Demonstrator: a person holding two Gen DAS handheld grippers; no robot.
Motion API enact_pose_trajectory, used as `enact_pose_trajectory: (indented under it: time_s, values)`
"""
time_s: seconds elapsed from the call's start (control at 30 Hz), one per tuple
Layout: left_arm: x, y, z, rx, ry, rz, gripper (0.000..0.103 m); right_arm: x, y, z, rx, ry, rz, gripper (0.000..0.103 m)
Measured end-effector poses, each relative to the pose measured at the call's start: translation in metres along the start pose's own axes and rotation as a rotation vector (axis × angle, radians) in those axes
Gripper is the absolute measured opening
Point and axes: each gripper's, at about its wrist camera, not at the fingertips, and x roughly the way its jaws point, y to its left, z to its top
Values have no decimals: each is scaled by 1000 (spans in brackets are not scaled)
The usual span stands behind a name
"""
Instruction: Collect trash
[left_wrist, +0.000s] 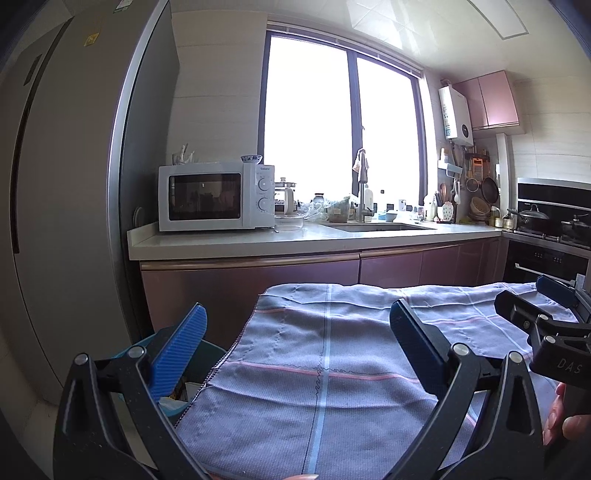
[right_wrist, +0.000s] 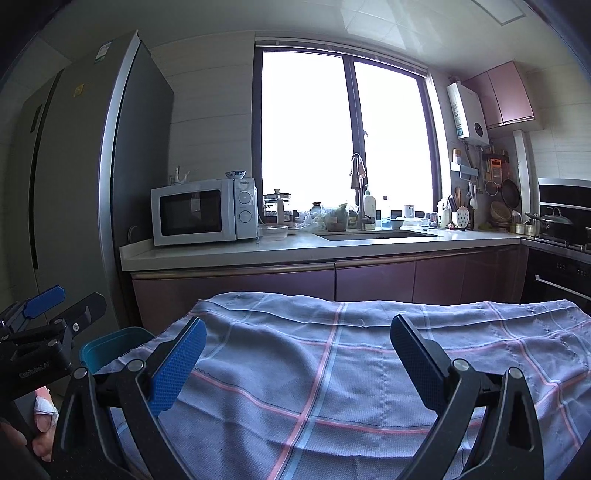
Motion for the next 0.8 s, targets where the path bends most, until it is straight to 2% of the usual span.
enact_pose_trajectory:
  time_s: [0.8]
  values:
    - [0, 0, -2, 2, -10, -3, 97, -2, -4, -1, 7, 3, -12, 96]
